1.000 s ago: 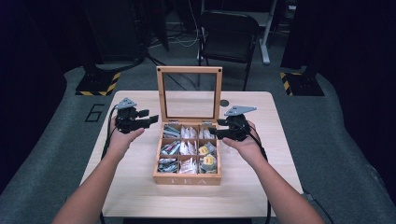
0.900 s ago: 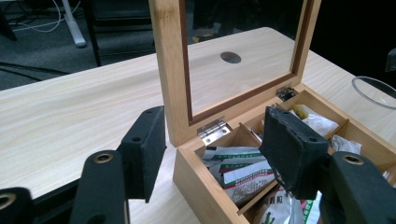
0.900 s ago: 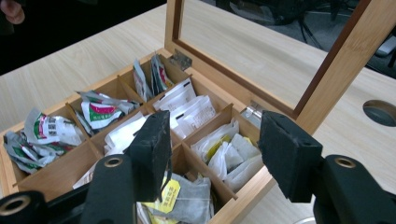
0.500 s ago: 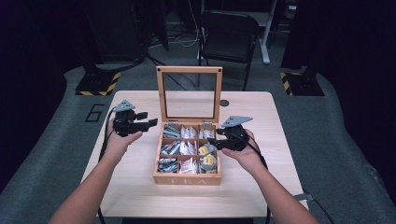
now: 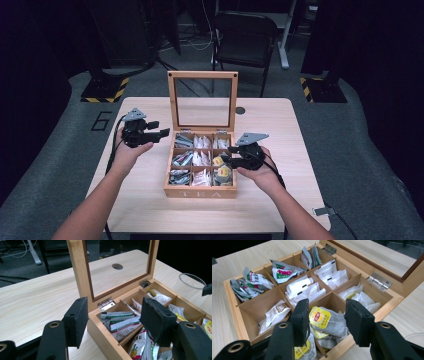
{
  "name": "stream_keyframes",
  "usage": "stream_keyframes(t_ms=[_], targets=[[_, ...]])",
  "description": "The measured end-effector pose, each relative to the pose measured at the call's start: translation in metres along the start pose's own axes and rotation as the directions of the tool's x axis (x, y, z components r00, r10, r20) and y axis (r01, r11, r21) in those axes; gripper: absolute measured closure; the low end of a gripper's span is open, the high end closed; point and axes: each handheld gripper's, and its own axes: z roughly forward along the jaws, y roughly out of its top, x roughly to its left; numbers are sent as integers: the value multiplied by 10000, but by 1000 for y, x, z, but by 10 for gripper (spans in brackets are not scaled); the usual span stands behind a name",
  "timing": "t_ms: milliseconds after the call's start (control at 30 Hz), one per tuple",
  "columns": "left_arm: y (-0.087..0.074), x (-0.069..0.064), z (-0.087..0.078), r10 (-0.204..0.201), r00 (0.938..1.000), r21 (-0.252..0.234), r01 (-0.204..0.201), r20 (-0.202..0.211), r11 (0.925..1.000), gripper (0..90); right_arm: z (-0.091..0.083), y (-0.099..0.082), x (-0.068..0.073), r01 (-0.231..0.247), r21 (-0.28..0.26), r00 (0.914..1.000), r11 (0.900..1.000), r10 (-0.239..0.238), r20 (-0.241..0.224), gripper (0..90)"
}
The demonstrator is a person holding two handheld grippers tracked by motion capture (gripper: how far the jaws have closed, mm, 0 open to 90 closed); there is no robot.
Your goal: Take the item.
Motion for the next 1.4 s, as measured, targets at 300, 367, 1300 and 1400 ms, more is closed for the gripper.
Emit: stream_keyframes(t_ms=[300, 367, 1300, 1400], targets=[[-3, 0, -1, -62, 10000, -133, 62, -16, 9999, 392, 2, -12, 4, -291, -11, 9995, 9996, 291, -123, 551], [-4, 1, 0, -70, 10000, -108, 70, -33, 9999, 393, 2, -16, 4, -251, 42, 9995, 9997, 252, -212, 556], [-9, 2, 1, -95, 10000, 19, 95, -6, 10000, 394, 8, -38, 11, -534, -76, 9956, 9985, 526, -773, 670], [-9, 2, 1, -95, 10000, 11, 95, -16, 10000, 393, 8, -39, 12, -542, 4, 9948, 9985, 540, -861, 704]])
